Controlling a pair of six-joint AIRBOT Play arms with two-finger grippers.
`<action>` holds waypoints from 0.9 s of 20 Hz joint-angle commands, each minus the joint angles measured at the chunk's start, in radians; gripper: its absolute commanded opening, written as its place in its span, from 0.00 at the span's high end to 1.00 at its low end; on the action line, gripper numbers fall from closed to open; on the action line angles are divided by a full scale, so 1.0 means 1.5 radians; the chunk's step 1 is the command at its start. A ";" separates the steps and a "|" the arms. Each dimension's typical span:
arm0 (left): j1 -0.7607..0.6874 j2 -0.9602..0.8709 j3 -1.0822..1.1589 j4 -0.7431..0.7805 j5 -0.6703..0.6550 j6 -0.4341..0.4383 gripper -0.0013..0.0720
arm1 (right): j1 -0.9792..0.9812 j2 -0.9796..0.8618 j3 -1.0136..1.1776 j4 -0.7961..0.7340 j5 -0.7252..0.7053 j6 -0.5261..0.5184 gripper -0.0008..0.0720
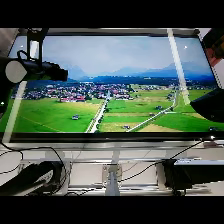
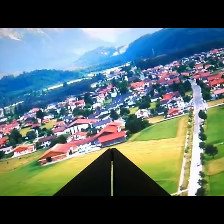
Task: Fold the clothes and pants, and hang the long-sleeved shirts on hangers.
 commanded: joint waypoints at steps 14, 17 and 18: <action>0.000 -0.001 0.000 -0.002 0.000 0.000 0.93 | 0.001 0.002 0.001 -0.061 0.135 -0.069 0.05; 0.000 -0.001 0.000 -0.002 0.000 0.000 0.93 | 0.002 0.010 0.018 0.006 0.100 -0.069 0.05; 0.000 -0.001 0.000 -0.002 0.000 0.000 0.93 | 0.006 0.010 0.036 0.027 0.090 -0.069 0.05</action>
